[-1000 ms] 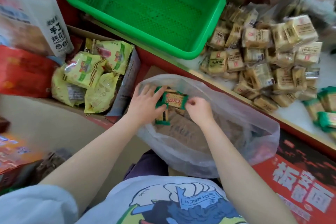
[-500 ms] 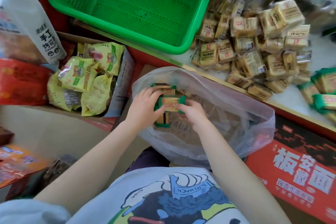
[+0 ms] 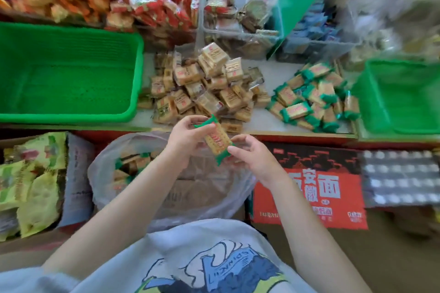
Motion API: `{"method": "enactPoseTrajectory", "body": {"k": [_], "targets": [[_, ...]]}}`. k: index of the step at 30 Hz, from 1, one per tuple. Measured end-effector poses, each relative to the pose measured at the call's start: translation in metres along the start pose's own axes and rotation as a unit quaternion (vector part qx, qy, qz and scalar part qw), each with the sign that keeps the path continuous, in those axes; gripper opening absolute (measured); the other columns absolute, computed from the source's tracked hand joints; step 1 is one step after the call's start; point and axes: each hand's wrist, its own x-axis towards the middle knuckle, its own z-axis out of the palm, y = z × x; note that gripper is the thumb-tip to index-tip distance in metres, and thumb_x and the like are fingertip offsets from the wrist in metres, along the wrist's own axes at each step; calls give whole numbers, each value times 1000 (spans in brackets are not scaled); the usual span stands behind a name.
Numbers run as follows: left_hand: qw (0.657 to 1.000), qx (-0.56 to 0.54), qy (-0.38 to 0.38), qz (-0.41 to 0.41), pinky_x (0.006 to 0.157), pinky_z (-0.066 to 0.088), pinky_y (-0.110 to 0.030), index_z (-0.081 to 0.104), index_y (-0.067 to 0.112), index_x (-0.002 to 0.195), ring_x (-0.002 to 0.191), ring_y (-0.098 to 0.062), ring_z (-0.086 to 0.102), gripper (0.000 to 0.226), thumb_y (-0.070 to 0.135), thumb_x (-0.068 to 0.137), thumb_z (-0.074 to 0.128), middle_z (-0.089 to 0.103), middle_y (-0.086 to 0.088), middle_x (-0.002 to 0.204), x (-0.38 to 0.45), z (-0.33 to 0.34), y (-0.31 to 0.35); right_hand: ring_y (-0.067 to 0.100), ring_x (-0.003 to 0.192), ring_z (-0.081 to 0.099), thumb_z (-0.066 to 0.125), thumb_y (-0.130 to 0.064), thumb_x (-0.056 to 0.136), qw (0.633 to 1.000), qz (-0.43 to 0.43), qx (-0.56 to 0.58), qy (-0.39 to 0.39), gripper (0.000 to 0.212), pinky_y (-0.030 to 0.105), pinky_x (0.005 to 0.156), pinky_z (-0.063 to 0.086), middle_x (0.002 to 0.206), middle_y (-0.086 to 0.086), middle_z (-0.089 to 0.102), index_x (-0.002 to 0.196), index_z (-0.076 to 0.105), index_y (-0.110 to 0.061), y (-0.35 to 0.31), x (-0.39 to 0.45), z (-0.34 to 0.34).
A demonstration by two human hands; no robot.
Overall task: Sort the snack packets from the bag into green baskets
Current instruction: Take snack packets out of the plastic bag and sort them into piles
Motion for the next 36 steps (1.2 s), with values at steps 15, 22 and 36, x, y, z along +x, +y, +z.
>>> {"method": "enactPoseTrajectory", "body": {"k": [15,22,36], "targets": [[846,526,-82,37,106,41,-36,45,22,147,133,-26,48,53,39,98,55,48,-6,148,93,259,-64,14,53,55,67,-33,96,943,50,109,311,19,26,48,50,75,7,63,93,61,-15,-7,30,-300],[772,633,-46,16,114,30,-48,31,27,155,147,-21,30,65,59,99,41,33,1,160,94,259,-114,17,70,67,55,-17,102,951,55,148,266,10,28,58,55,103,9,70,109,62,-16,-5,88,-354],[890,447,44,75,99,45,-36,64,16,128,120,-21,57,34,33,102,50,66,-2,128,57,184,-114,21,79,72,56,-21,103,990,113,-34,83,13,31,71,59,100,6,73,110,61,-12,16,39,-215]]}}
